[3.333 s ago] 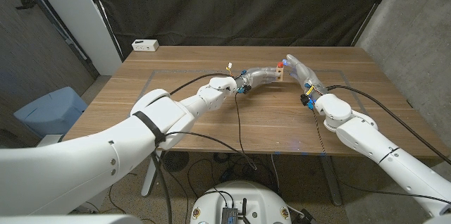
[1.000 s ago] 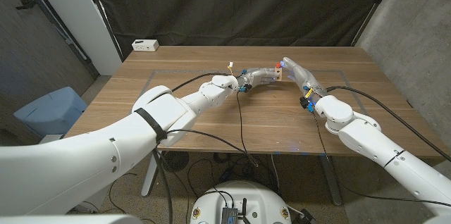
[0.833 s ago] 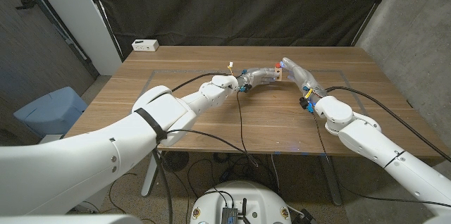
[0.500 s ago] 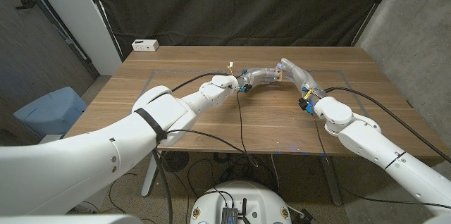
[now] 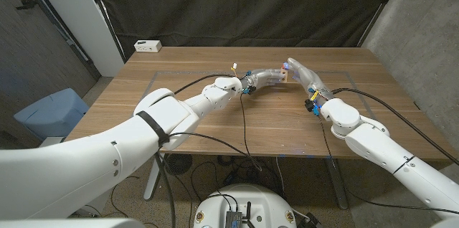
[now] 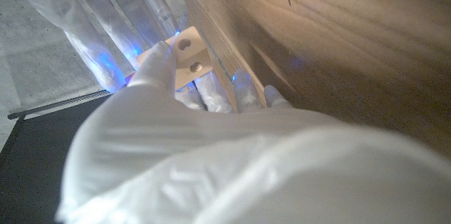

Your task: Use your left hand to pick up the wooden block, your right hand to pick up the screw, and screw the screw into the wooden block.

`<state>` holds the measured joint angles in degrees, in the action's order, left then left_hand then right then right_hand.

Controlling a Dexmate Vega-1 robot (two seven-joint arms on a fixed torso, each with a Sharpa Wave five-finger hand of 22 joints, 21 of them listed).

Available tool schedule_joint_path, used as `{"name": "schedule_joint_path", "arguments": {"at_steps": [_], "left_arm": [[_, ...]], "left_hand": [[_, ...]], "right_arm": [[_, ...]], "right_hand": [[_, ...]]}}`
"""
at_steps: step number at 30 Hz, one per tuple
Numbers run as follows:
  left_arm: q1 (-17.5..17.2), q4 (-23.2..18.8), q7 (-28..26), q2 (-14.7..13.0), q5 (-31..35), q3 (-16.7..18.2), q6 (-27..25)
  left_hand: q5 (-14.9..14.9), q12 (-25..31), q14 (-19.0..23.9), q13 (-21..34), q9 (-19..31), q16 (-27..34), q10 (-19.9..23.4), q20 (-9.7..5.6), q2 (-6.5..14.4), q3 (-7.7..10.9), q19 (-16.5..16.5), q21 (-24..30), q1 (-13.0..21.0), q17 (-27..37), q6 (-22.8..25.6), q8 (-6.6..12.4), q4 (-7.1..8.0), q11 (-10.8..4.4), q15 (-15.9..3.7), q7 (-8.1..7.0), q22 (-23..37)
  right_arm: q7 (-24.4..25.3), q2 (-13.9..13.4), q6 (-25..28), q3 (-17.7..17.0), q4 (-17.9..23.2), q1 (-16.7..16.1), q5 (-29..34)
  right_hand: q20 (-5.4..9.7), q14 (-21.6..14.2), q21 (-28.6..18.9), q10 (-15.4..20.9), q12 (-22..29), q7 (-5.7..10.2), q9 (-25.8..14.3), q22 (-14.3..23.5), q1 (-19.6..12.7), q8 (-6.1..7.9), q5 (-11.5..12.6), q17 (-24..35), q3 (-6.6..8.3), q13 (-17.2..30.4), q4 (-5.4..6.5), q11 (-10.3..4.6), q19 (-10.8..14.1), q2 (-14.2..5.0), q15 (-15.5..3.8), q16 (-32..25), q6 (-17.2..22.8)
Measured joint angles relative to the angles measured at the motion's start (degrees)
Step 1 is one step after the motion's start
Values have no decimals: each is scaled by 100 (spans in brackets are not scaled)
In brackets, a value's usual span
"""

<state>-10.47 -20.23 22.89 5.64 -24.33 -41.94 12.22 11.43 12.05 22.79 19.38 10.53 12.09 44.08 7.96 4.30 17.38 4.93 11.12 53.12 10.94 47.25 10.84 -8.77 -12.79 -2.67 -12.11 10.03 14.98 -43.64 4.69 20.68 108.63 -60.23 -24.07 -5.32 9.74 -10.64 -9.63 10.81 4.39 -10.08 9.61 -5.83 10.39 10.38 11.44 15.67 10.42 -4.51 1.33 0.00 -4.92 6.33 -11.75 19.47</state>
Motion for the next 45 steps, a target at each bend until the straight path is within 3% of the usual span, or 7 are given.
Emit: {"name": "schedule_joint_path", "arguments": {"at_steps": [20,39,40,45], "left_arm": [[-10,-5,52,-11,15,21,60],[-9,-7,65,-1,20,24,71],[-9,-6,65,0,20,23,71],[6,-7,0,10,27,13,-2]], "left_hand": [[-1,0,0,0,2,0,0,0,-10,-1,0,0,10,0,-4,0,-1,0,0,4,0],[3,0,0,0,1,0,0,0,-15,-7,0,0,15,0,-1,0,-7,0,0,1,0],[3,0,0,0,1,0,0,0,-15,-7,0,0,15,0,-1,0,-7,0,0,1,0],[3,0,0,0,0,0,0,0,-13,-13,0,0,13,0,0,0,-13,0,0,0,0]], "right_arm": [[133,-34,66,-168,52,-79,-24],[25,43,95,-179,-179,53,-172],[15,102,95,-126,-361,180,-180],[-22,130,96,-91,-437,237,-203]], "right_hand": [[0,0,0,-2,0,-51,0,0,0,0,0,11,0,0,0,2,0,0,0,0,6],[0,22,0,-22,0,-68,0,0,18,-1,0,16,0,0,0,21,0,18,22,0,-99],[0,22,0,-21,0,-59,0,0,18,-1,0,16,0,0,0,21,0,18,22,0,-108],[0,22,0,-21,0,-59,0,0,25,-1,0,16,0,0,1,21,0,25,21,0,-108]]}}
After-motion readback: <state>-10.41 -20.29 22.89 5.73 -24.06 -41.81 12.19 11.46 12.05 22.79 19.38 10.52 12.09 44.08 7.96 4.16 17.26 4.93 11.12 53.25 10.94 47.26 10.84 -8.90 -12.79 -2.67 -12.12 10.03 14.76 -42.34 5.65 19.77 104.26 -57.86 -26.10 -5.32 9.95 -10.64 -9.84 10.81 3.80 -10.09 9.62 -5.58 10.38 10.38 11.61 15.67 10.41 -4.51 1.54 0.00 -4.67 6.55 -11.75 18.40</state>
